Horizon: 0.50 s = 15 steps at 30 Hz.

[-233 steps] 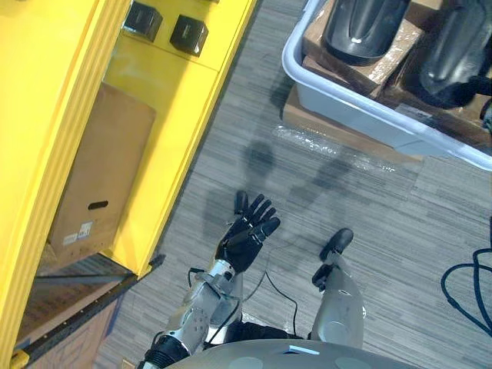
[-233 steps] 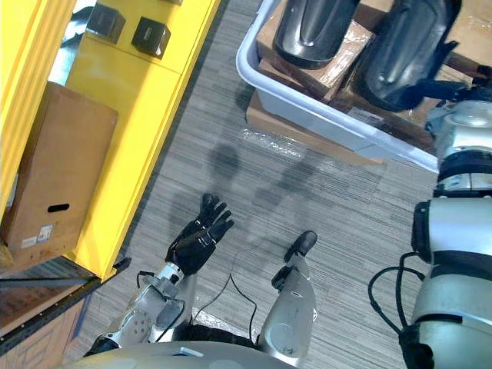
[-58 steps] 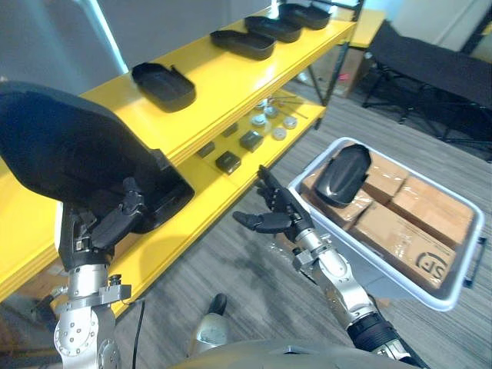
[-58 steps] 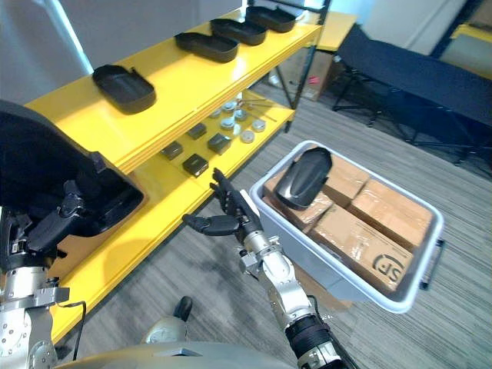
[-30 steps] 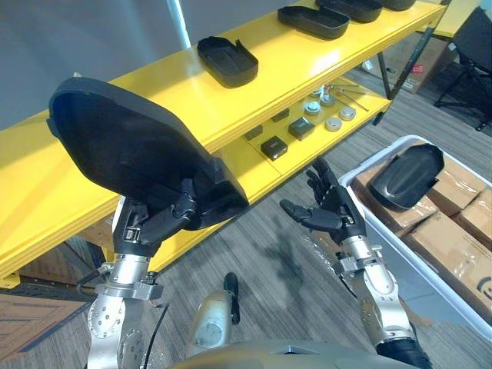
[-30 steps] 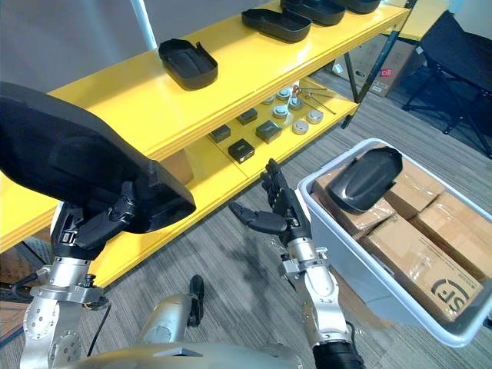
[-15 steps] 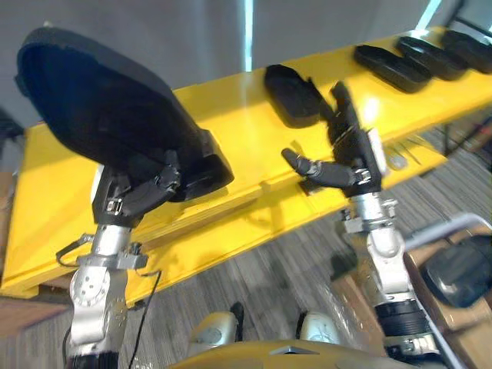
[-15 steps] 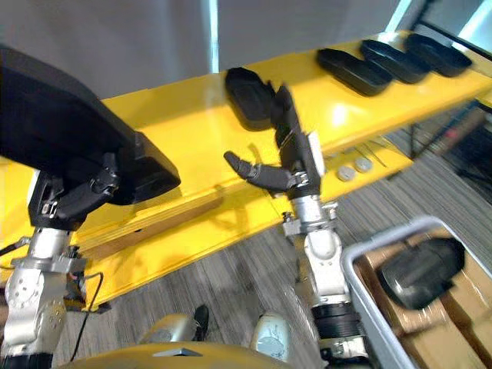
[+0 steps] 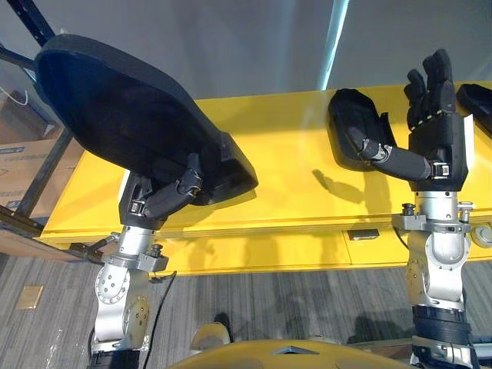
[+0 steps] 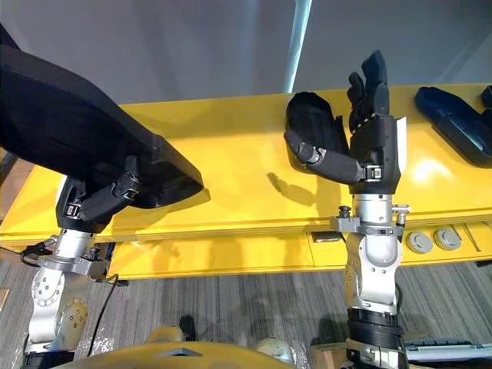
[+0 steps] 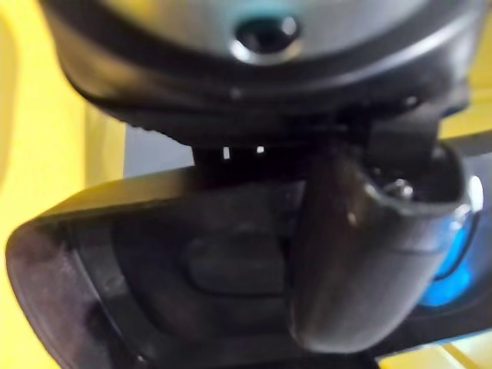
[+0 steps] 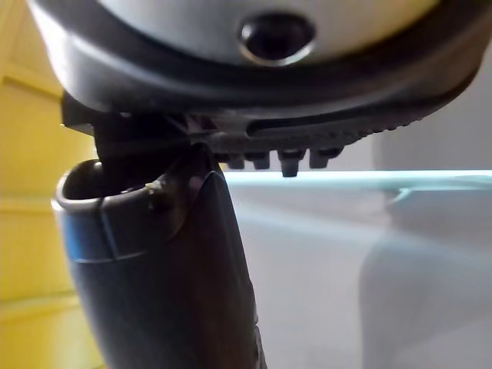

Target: Walk over and take three plastic housings, then place them on the shelf

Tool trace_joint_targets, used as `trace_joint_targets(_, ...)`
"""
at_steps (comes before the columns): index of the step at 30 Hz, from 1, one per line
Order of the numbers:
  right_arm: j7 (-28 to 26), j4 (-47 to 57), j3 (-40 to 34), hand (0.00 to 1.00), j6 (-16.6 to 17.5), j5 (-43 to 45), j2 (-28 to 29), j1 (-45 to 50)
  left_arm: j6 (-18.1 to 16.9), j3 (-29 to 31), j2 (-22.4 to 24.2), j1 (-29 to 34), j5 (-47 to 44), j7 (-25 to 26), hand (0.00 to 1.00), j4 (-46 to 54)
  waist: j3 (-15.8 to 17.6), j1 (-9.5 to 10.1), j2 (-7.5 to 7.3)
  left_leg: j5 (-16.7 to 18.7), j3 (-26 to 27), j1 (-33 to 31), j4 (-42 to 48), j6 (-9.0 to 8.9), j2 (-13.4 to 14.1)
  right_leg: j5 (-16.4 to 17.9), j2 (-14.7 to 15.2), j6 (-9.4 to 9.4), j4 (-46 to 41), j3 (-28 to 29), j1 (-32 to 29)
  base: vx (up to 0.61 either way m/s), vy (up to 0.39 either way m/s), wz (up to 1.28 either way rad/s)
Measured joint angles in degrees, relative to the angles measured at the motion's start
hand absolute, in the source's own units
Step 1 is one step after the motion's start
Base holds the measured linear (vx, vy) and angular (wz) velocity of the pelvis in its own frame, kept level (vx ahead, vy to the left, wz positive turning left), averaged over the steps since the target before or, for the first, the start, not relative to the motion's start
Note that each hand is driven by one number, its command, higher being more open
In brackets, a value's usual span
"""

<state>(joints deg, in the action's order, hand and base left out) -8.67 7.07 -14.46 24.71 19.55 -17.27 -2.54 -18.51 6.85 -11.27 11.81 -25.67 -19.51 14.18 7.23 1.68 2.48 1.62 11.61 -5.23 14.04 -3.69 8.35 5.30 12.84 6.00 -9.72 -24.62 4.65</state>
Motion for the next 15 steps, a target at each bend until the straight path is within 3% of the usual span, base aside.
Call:
trace_joint_targets(2,-1.12,0.01,0.01,1.00,-0.47,2.32,0.04,-0.02,0.09,0.53,-0.12,0.77,6.16,1.85,0.00,0.09,-0.05,-0.04,0.07,0.51,-2.30,-0.06,1.58,-0.44,0.14,-0.01,0.23,0.02,0.36,1.46,0.45,0.01,0.053,-0.19)
trace_joint_targets(4,-0.73,-0.01,0.01,1.00,-0.43,2.59,0.10,0.02,0.10,0.56,-0.13,0.76,6.73,1.55,0.00,0.09,-0.01,-0.39,0.13,0.53,-2.54,0.02,0.76,-0.47,0.12,-0.15,0.09,0.27,1.07,1.48,0.33,-0.02,0.045,-0.09)
trace_joint_targets(8,1.65,0.09,-0.51,1.00,-0.07,2.69,2.58,3.35,1.32,-0.86,-0.79,-0.35,8.29,0.28,0.00,0.63,0.18,-1.14,0.79,-0.14,-0.27,5.71,-8.53,-1.81,-1.16,-0.75,1.11,1.31,0.67,2.66,0.39,-0.07,0.079,-0.16)
trace_joint_targets(11,2.92,0.38,-0.25,1.00,-0.12,3.81,5.87,7.81,3.89,-2.54,-3.95,-3.16,8.00,-0.05,0.00,1.64,0.23,-1.96,0.48,-0.29,2.62,5.82,-10.48,-0.65,-4.06,-1.40,4.28,2.48,-1.14,4.87,-2.65,-0.11,0.154,-0.26)
trace_joint_targets(15,-0.12,0.72,1.71,1.00,-0.14,3.85,6.59,10.33,7.50,-2.30,-7.79,-5.89,7.90,0.63,0.00,1.54,0.23,-4.14,0.39,-1.38,4.28,6.27,-13.43,-0.23,-5.74,-2.15,5.25,3.58,-0.47,6.22,-4.15,-0.07,0.093,-0.17)
